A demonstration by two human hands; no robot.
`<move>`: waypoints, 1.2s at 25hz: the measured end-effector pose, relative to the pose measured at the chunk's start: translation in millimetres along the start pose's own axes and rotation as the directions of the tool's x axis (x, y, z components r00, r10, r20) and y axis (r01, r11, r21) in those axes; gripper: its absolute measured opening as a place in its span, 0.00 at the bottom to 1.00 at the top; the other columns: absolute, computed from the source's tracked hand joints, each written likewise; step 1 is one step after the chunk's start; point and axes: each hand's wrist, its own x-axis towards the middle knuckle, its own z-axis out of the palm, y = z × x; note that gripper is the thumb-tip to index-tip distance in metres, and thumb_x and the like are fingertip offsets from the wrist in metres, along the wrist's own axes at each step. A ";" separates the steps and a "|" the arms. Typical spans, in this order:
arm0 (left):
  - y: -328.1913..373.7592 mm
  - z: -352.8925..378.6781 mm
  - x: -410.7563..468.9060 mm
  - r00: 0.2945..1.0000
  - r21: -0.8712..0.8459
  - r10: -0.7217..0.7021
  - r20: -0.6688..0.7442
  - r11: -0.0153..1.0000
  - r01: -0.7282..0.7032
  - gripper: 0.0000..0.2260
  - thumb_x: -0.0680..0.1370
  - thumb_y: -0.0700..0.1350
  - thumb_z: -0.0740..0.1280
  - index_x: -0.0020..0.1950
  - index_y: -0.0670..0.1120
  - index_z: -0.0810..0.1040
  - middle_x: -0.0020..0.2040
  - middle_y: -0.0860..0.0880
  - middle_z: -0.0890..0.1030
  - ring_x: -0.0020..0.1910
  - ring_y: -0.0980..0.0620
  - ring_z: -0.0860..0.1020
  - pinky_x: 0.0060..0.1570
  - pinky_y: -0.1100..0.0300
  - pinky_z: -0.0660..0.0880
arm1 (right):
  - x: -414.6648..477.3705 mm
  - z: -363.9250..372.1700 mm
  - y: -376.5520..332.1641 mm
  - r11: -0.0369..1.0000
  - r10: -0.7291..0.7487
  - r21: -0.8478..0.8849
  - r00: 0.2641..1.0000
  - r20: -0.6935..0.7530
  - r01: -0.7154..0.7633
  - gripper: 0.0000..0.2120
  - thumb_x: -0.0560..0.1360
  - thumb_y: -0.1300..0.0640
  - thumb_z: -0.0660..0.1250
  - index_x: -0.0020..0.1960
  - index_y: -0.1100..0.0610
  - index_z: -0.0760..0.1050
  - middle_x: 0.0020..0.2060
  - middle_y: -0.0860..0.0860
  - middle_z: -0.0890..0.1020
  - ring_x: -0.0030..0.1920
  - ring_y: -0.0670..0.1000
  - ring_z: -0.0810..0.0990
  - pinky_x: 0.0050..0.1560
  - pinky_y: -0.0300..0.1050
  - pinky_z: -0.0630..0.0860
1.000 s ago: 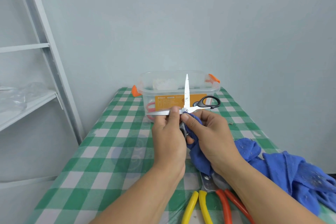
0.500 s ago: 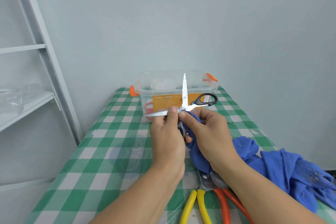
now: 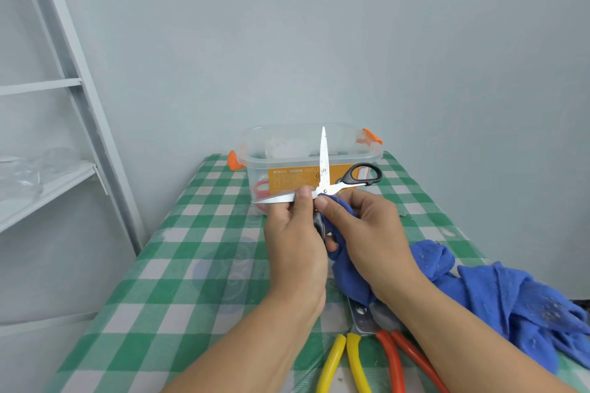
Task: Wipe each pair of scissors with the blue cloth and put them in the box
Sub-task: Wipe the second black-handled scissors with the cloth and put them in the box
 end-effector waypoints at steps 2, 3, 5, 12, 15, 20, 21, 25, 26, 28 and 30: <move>0.1 -0.3 -1.2 1.000 0.011 0.000 0.002 1.000 0.000 0.11 0.84 0.45 0.61 0.46 0.41 0.77 0.32 0.47 0.75 0.24 0.52 0.69 0.21 0.62 0.67 | 0.0 -0.5 -1.2 0.998 -0.033 -0.061 0.999 -0.008 0.033 0.14 0.79 0.59 0.70 0.38 0.64 0.73 0.27 0.55 0.75 0.24 0.51 0.73 0.26 0.42 0.70; 1.2 -0.8 -1.2 1.000 0.003 -0.007 0.004 1.000 0.007 0.11 0.84 0.45 0.61 0.46 0.41 0.77 0.33 0.47 0.76 0.24 0.52 0.70 0.21 0.62 0.67 | 0.3 -1.8 -2.0 0.998 -0.032 -0.055 0.999 0.004 0.032 0.13 0.79 0.59 0.70 0.39 0.65 0.73 0.27 0.55 0.75 0.24 0.51 0.74 0.26 0.42 0.71; 3.2 -1.9 1.2 0.999 -0.029 -0.033 0.008 0.999 0.033 0.10 0.84 0.45 0.62 0.47 0.41 0.77 0.35 0.45 0.78 0.25 0.52 0.71 0.21 0.62 0.67 | 1.6 -6.2 -2.1 1.000 -0.002 -0.008 0.999 0.049 0.002 0.12 0.78 0.63 0.69 0.42 0.71 0.73 0.29 0.57 0.76 0.26 0.52 0.75 0.29 0.44 0.73; 9.3 -5.9 6.9 0.999 -0.027 -0.035 0.010 0.999 0.035 0.09 0.84 0.45 0.63 0.48 0.42 0.79 0.41 0.44 0.80 0.29 0.51 0.70 0.21 0.62 0.67 | 6.4 -18.6 -8.8 0.997 0.070 0.014 0.997 0.036 -0.071 0.04 0.76 0.67 0.70 0.43 0.66 0.78 0.31 0.56 0.79 0.32 0.51 0.79 0.32 0.42 0.75; 11.9 -9.0 8.5 0.999 -0.006 -0.040 -0.006 0.999 0.040 0.09 0.83 0.46 0.64 0.48 0.44 0.78 0.44 0.43 0.78 0.29 0.54 0.71 0.22 0.61 0.68 | 6.6 -25.1 -13.1 0.995 0.050 0.090 0.996 -0.074 -0.043 0.06 0.75 0.68 0.69 0.41 0.69 0.75 0.30 0.57 0.74 0.29 0.50 0.73 0.26 0.40 0.67; 16.7 -13.4 7.6 0.999 -0.011 -0.027 0.027 1.000 0.027 0.10 0.83 0.47 0.65 0.45 0.44 0.80 0.43 0.45 0.81 0.26 0.55 0.71 0.22 0.60 0.68 | 3.6 -27.1 -17.9 0.995 -0.054 0.080 0.992 -0.114 0.063 0.06 0.71 0.65 0.69 0.35 0.60 0.78 0.28 0.57 0.75 0.30 0.50 0.74 0.28 0.40 0.67; 17.7 -14.6 7.3 0.999 -0.011 -0.019 0.033 1.000 0.019 0.10 0.83 0.47 0.65 0.45 0.44 0.80 0.41 0.47 0.81 0.27 0.55 0.72 0.22 0.60 0.68 | 2.5 -27.5 -19.2 0.992 -0.084 0.080 0.991 -0.108 0.093 0.06 0.70 0.64 0.68 0.35 0.59 0.78 0.29 0.56 0.75 0.30 0.50 0.74 0.28 0.39 0.68; 20.2 -16.5 7.8 0.998 0.006 0.022 0.057 1.000 -0.023 0.10 0.83 0.46 0.64 0.45 0.44 0.80 0.37 0.48 0.80 0.28 0.53 0.72 0.22 0.60 0.68 | 1.8 -26.5 -14.8 0.978 -0.179 0.092 0.980 -0.088 0.187 0.10 0.76 0.69 0.68 0.39 0.58 0.81 0.33 0.53 0.79 0.34 0.51 0.76 0.31 0.42 0.68; 20.0 -16.3 7.9 0.998 0.009 0.028 0.058 1.000 -0.029 0.10 0.83 0.46 0.64 0.45 0.43 0.80 0.37 0.47 0.79 0.28 0.53 0.72 0.22 0.60 0.68 | 2.3 -26.1 -12.4 0.971 -0.230 0.045 0.971 -0.071 0.234 0.10 0.76 0.67 0.69 0.41 0.56 0.83 0.37 0.53 0.82 0.37 0.52 0.79 0.35 0.44 0.71; 19.4 -16.2 8.0 0.998 0.009 0.031 0.061 0.999 -0.031 0.10 0.83 0.46 0.64 0.46 0.43 0.80 0.36 0.48 0.79 0.27 0.53 0.72 0.22 0.60 0.68 | 2.4 -23.8 -10.7 0.937 -0.336 -0.115 0.942 -0.023 0.331 0.10 0.76 0.65 0.71 0.44 0.51 0.84 0.42 0.51 0.84 0.45 0.52 0.83 0.43 0.44 0.78; 18.8 -16.2 7.5 0.997 -0.006 0.024 0.068 1.000 -0.024 0.09 0.83 0.45 0.64 0.47 0.43 0.80 0.36 0.47 0.80 0.28 0.53 0.73 0.22 0.60 0.68 | 1.3 -20.3 -9.3 0.923 -0.342 -0.194 0.940 -0.016 0.333 0.12 0.75 0.67 0.72 0.45 0.50 0.82 0.42 0.48 0.85 0.44 0.47 0.83 0.43 0.40 0.79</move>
